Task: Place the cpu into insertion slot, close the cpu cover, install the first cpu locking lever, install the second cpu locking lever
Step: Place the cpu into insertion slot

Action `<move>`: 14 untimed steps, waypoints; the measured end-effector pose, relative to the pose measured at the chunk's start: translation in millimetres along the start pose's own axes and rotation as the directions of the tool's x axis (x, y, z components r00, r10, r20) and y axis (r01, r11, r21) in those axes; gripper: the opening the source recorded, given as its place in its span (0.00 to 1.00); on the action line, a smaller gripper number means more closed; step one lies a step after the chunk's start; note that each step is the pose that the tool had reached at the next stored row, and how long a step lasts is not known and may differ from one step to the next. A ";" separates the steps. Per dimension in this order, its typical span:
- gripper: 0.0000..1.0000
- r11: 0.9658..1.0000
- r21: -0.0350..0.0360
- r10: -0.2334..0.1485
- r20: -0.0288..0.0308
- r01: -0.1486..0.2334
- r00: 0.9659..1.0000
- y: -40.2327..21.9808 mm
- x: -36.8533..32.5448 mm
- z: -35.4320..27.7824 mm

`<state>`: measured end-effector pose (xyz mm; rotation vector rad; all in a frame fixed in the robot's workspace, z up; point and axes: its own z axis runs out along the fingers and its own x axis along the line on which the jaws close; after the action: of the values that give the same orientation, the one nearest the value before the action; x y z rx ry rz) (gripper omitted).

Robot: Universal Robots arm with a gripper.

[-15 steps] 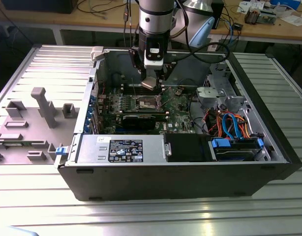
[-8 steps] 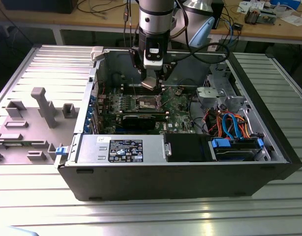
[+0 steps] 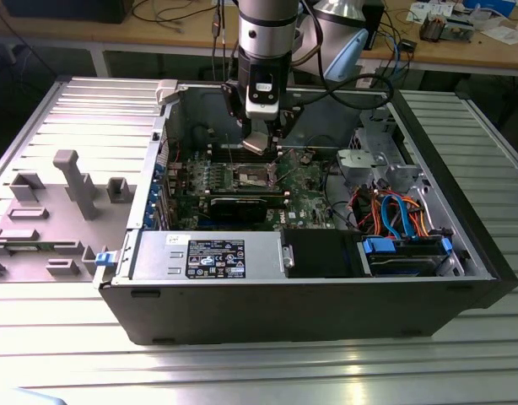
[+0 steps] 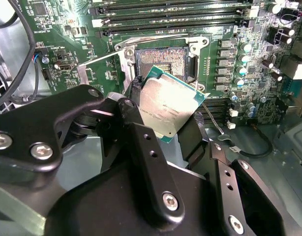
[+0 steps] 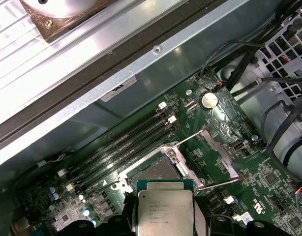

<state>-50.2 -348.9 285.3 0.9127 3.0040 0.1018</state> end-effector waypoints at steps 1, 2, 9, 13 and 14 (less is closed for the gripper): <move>0.55 1.000 0.000 0.001 0.000 -0.001 1.000 0.0 0.0 0.0; 0.55 1.000 0.000 0.002 0.000 -0.002 1.000 0.0 0.0 0.1; 0.55 1.000 0.000 0.009 0.001 -0.009 1.000 0.0 0.0 0.3; 0.55 1.000 0.000 0.014 0.001 -0.014 1.000 0.0 0.0 0.4; 0.55 1.000 0.000 0.015 0.001 -0.015 1.000 0.0 0.0 0.4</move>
<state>-50.2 -348.9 284.9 0.9346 2.9968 0.1018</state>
